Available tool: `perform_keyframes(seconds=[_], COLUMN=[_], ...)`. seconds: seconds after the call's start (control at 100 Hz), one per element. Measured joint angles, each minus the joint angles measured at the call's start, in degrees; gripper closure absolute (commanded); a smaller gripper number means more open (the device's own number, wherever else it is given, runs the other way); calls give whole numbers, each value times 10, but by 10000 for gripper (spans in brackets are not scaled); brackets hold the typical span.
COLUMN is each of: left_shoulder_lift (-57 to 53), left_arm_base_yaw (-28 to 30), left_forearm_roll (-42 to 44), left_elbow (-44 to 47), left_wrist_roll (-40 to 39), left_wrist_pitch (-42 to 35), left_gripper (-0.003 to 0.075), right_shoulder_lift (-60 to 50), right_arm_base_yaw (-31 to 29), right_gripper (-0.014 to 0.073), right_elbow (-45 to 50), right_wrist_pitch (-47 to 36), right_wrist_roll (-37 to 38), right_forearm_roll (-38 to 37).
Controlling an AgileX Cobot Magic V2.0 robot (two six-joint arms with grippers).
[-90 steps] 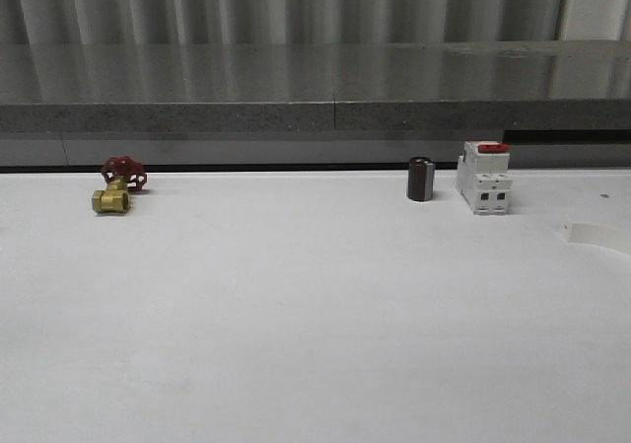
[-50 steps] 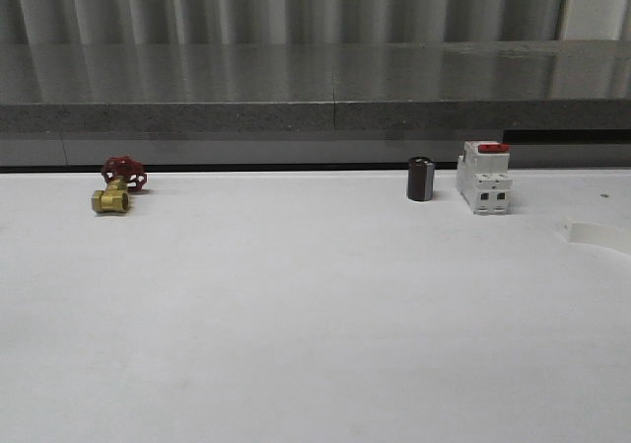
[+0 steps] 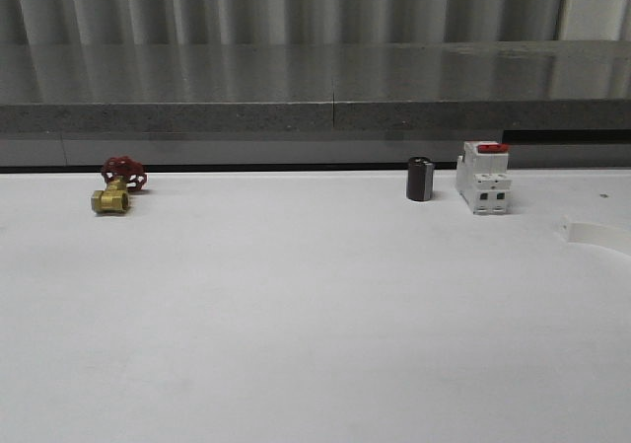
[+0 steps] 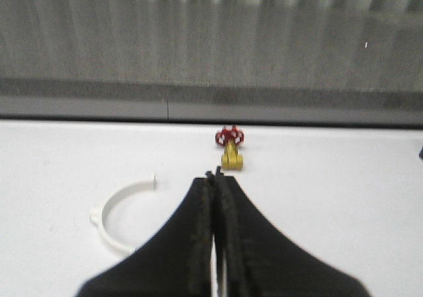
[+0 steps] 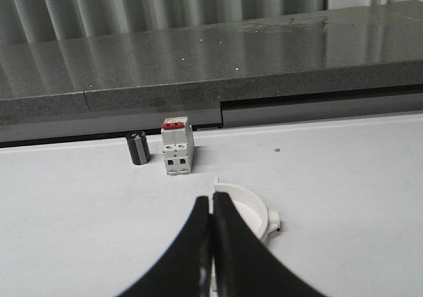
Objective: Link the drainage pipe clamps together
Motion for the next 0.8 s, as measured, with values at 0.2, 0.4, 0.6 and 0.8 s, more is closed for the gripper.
perform_keyframes(seconds=[0.2, 0.4, 0.6, 0.8], left_shoulder_lift=[148, 243, 306, 361], left_arm_base_yaw=[0, 0, 0, 0], left_forearm_roll=[-8, -10, -10, -11], left_elbow=[-114, -132, -134, -134], left_wrist_roll=[0, 0, 0, 0], left_wrist_pitch=[115, 122, 124, 127], left_gripper=[740, 740, 717, 316], right_shoulder_lift=[0, 0, 0, 0], right_arm_base_yaw=[0, 0, 0, 0], right_gripper=[712, 712, 712, 712], right_elbow=[0, 0, 0, 0], right_wrist_pitch=[0, 0, 0, 0], right_wrist_roll=[0, 0, 0, 0], right_forearm_roll=[0, 0, 0, 0])
